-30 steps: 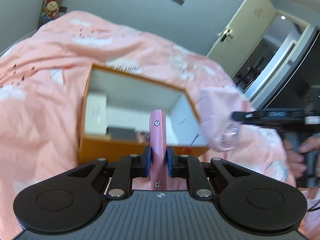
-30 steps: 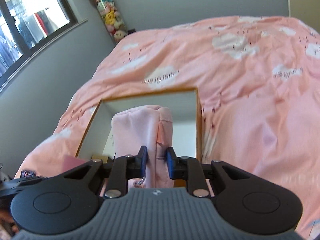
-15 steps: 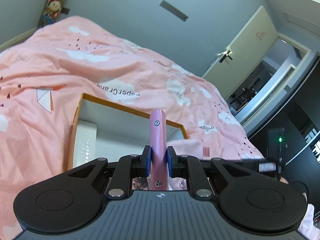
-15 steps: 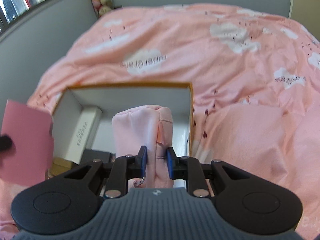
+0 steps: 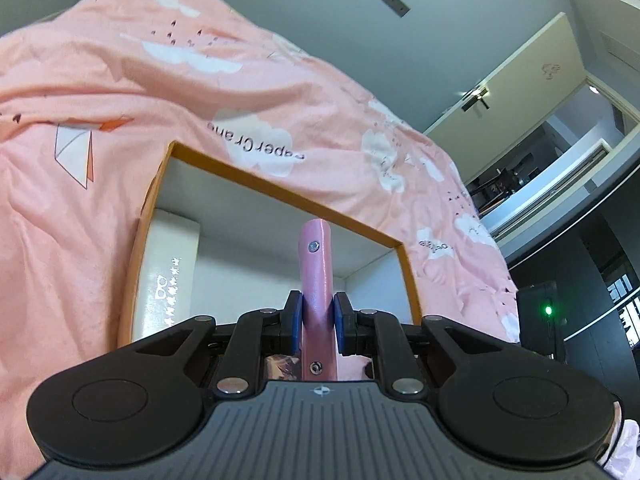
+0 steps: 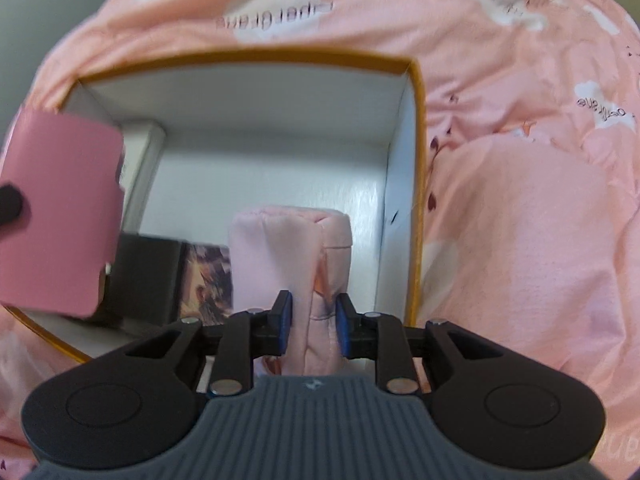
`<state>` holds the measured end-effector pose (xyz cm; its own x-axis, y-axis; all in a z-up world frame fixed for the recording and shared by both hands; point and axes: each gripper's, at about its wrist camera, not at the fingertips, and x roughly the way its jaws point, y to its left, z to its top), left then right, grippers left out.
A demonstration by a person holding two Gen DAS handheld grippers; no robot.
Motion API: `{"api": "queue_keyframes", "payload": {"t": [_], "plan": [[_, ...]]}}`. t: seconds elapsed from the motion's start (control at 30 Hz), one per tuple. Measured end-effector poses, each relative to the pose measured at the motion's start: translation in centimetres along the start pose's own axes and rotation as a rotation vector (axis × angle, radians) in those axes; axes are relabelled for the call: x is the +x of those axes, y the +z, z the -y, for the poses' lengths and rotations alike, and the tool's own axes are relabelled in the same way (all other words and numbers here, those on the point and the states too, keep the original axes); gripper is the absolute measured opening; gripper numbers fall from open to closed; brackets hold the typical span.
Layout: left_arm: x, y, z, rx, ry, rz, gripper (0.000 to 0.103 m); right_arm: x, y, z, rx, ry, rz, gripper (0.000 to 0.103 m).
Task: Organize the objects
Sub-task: 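Carry pink case with left tool and pouch with right tool into orange box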
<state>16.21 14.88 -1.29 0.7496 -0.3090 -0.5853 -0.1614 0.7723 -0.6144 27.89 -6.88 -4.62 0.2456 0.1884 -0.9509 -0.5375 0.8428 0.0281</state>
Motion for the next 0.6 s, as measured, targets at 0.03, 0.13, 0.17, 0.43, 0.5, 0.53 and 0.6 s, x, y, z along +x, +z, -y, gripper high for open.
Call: {"api": "queue_keyframes", "payload": {"t": [0.03, 0.13, 0.17, 0.43, 0.5, 0.53, 0.6], "plan": [[0.4, 0.2, -0.2, -0.002, 0.003, -0.007, 0.018, 0.3, 0.1, -0.2, -0.020, -0.017, -0.010, 0.025], [1.4, 0.8, -0.8, -0.013, 0.012, -0.022, 0.018, 0.9, 0.3, -1.0, -0.085, -0.059, -0.037, 0.027], [1.7, 0.9, -0.9, -0.017, 0.013, -0.027, 0.018, 1.1, 0.4, -1.4, -0.122, -0.075, -0.050, 0.028], [3.4, 1.9, -1.4, -0.031, 0.014, -0.056, 0.018, 0.5, 0.7, -3.4, -0.329, -0.127, -0.075, 0.056], [3.8, 2.1, -1.5, -0.035, 0.017, -0.064, 0.018, -0.2, 1.1, -3.1, -0.333, -0.109, -0.061, 0.056], [4.0, 2.3, -1.6, -0.036, 0.017, -0.069, 0.018, -0.5, 1.4, -3.0, -0.331, -0.093, -0.048, 0.056], [4.6, 2.6, -1.8, -0.037, 0.022, -0.077, 0.018, -1.0, 1.8, -2.9, -0.366, -0.039, 0.003, 0.056]]}}
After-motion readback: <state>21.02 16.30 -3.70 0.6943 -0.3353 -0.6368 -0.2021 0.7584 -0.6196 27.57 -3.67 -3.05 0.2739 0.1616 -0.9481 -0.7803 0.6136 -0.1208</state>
